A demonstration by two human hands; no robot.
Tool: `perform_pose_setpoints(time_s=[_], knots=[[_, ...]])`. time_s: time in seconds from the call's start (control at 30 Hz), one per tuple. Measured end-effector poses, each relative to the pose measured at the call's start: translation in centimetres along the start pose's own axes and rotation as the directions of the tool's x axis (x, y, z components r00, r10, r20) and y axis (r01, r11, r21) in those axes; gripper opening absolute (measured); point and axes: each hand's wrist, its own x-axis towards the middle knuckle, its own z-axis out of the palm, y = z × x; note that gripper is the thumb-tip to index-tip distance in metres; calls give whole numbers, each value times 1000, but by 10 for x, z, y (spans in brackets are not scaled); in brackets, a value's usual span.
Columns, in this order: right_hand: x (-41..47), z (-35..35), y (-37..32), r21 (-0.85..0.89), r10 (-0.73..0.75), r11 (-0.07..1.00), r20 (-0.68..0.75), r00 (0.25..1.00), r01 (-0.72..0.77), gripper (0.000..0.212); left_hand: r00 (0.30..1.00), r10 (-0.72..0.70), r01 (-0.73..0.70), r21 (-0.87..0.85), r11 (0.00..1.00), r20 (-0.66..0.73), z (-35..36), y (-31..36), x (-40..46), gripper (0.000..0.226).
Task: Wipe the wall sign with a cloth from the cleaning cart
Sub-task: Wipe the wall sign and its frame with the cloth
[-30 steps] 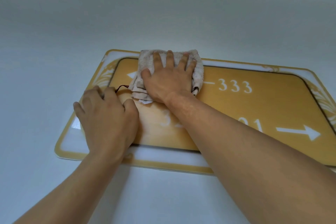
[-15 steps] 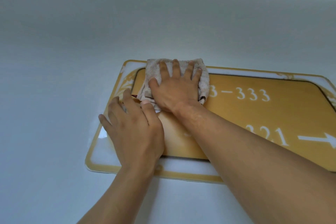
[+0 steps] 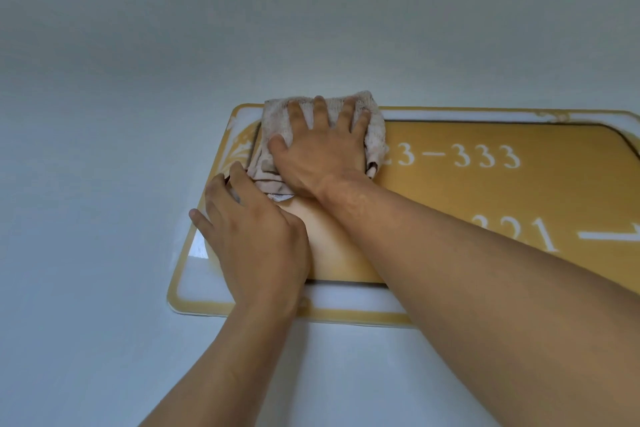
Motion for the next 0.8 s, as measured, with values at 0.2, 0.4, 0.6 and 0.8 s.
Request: perform_pose_setpoints(time_s=[0.2,0.4,0.6,0.8], knots=[[0,1,1,0,6,1000,-2,1000,-6,73,1000,22,-23,21,1000,3,2,0,-1,65],[4,6,-10,8,22,1000,-15,1000,-22,73,999,32,-32,21,999,5,5,-3,-2,54],[6,6,-19,19,19,1000,-24,1000,-19,72,999,26,-26,-17,1000,-36,4,-2,-4,57],[8,6,-24,22,7,1000,4,1000,-7,72,997,57,-57,-11,998,-43,6,-4,-5,50]])
